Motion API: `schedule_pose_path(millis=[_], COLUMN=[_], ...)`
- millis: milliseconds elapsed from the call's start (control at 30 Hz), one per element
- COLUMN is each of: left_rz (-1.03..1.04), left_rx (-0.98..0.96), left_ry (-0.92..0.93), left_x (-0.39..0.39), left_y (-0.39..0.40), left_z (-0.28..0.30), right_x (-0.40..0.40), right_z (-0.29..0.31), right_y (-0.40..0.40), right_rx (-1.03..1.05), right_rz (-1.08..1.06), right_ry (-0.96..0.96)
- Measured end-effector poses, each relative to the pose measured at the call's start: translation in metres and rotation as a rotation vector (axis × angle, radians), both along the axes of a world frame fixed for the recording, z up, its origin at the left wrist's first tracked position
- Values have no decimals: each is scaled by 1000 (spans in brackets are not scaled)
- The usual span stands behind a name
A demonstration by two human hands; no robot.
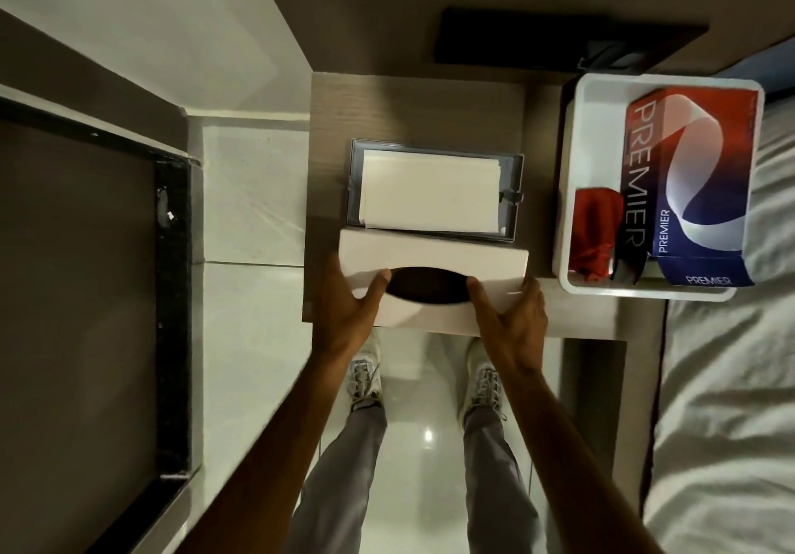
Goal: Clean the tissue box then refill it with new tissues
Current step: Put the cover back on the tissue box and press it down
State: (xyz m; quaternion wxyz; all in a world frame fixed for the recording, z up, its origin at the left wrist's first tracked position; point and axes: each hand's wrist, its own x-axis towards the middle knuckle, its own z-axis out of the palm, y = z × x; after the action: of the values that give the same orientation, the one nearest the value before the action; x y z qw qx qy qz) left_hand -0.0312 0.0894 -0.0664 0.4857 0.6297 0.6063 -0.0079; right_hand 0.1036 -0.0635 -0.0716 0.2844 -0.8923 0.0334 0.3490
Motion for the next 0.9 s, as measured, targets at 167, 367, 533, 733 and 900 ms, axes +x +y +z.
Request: schedule_pose_path(millis=[167, 367, 533, 733, 900], left_rz=[-33, -56, -118, -146, -143], left_rx=[106, 217, 229, 214, 189], left_ry=[-30, -29, 14, 51, 58], left_x=[2, 53, 80, 90, 90], left_y=[14, 55, 78, 84, 84], left_z=[18, 20, 6, -6, -8], right_x=[16, 61, 89, 96, 94], right_z=[23, 24, 6, -5, -6], right_y=[3, 47, 73, 78, 78], right_rx=[117, 138, 95, 59, 47], right_rz=[12, 48, 87, 127, 157], right_ry=[-92, -187, -193, -143, -182])
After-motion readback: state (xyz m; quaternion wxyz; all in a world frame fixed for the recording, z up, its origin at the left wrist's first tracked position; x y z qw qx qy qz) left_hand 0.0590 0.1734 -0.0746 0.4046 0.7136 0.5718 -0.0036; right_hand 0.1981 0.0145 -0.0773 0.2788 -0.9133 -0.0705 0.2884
